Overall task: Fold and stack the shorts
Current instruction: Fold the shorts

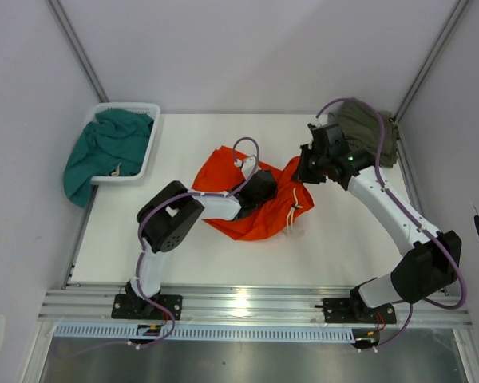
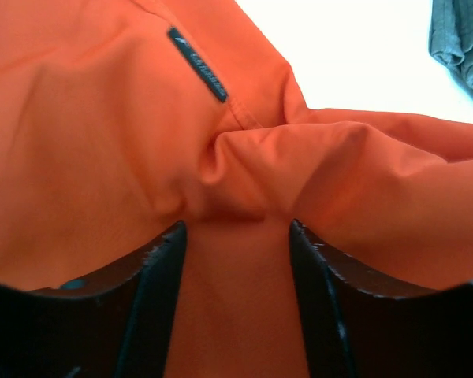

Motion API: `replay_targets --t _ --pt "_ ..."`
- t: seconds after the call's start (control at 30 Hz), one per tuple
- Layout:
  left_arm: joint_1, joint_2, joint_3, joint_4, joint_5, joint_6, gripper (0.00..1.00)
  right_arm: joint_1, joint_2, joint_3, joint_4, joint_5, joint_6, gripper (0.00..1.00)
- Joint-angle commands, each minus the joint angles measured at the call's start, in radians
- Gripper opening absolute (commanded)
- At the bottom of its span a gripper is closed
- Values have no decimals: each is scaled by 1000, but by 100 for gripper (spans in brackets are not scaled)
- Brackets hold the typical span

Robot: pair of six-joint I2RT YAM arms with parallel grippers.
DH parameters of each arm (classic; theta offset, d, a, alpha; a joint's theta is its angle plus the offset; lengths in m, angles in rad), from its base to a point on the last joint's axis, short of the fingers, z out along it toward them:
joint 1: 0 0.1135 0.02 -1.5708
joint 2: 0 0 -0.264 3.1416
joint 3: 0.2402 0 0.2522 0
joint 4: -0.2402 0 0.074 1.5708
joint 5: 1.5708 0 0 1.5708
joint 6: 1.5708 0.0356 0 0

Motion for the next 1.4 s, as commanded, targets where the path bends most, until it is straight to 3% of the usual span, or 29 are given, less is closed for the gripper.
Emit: replay_targets --t 0.0,0.13,0.3,0.47,0.6,0.9,1.07,1.37 --pt "58 -39 25 -78 63 21 61 -27 -66 -34 17 -16 -2 0" --pt "124 -95 37 -110 172 36 69 -72 -115 -96 14 -33 -9 0" --pt "191 -197 -52 -39 266 59 74 -118 -142 -136 3 -48 -31 0" --pt "315 -273 -134 -38 375 96 75 -165 -155 -169 11 -65 -51 0" --pt "369 -383 -227 -52 311 167 75 -188 -147 -183 18 -73 -71 0" --pt "394 -534 -288 -360 74 314 76 -196 -123 -194 38 -85 -82 0" --pt "477 -542 -303 -417 114 358 79 -201 -118 -206 49 -91 -86 0" --pt "484 -439 -270 -456 136 398 78 -205 -109 -205 61 -91 -91 0"
